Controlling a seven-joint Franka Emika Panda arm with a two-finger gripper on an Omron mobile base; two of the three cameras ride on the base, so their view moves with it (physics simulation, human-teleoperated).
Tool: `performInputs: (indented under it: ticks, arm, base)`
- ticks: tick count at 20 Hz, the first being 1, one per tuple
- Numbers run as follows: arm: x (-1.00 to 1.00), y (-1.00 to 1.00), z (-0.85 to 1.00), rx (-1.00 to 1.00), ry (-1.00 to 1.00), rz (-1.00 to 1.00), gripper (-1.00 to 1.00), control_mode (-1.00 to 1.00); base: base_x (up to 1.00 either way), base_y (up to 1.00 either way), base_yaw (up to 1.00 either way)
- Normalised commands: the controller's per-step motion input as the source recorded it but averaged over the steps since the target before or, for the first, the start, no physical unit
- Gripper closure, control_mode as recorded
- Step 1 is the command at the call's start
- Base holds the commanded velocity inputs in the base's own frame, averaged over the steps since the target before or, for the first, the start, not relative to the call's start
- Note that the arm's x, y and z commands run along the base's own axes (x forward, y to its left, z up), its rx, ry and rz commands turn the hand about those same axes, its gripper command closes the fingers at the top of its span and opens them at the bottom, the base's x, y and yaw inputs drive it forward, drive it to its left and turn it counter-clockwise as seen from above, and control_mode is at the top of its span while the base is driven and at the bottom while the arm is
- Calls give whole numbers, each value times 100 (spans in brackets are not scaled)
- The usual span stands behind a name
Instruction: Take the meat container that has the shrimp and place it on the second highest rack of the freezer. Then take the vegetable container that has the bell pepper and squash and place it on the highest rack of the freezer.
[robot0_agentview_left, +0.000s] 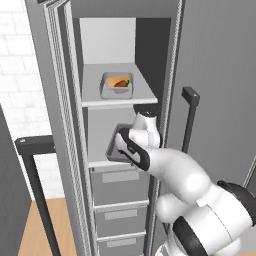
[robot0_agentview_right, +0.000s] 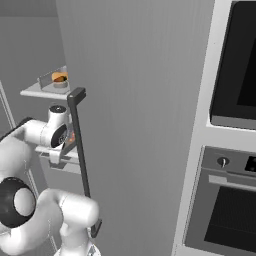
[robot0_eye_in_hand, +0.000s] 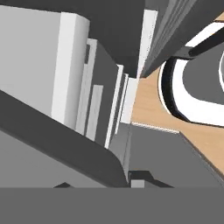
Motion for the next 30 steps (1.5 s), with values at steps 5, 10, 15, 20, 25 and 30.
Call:
performInputs:
  ticks: [5,10,15,20,25,30]
  arm:
    - [100,40,-17,0,0,-2,100,-100]
    - [94,21,-17,0,0,0,100,-100]
    - [75,9,-25,0,0,0,-100,-100]
    - [-23,0,0,0,-2,-1,-100,-100]
    - [-99,-1,9,0,-15,0,-100,-100]
    - [-100,-13,52,0,-18,0,-100,-100]
  base:
    - [0,0,0]
    - [0,0,0]
    - [0,0,0]
    - [0,0,0]
    - [0,0,0]
    - [0,0,0]
